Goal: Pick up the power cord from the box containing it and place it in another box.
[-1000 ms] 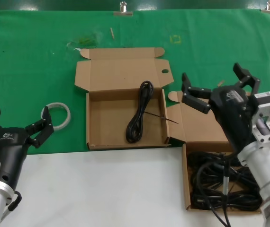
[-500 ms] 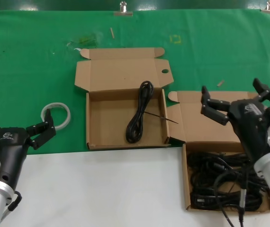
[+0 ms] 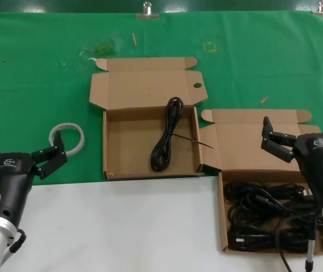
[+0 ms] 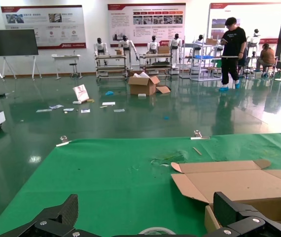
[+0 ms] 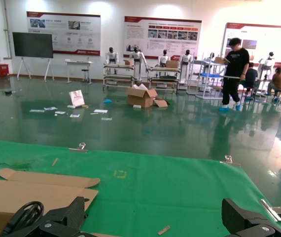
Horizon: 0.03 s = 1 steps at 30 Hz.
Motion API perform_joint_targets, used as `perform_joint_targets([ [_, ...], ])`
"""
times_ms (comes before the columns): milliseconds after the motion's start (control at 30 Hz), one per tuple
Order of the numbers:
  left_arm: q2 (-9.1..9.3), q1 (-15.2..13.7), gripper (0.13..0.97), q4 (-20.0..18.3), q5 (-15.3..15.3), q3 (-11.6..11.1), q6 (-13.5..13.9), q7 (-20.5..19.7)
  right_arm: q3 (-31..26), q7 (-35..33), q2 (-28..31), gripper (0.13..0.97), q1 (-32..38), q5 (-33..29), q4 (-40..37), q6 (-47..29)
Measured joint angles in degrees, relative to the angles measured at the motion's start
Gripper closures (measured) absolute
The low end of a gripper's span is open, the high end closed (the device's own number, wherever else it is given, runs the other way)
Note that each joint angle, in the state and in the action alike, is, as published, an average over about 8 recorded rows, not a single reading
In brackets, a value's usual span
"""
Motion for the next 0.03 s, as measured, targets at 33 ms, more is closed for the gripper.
perform_joint_targets([
  [33, 0.00, 0.0, 0.132, 0.0, 0.0, 0.0, 0.0, 0.0, 0.1, 0.1, 0.1, 0.129, -0.1, -0.1, 0.0, 0.0],
])
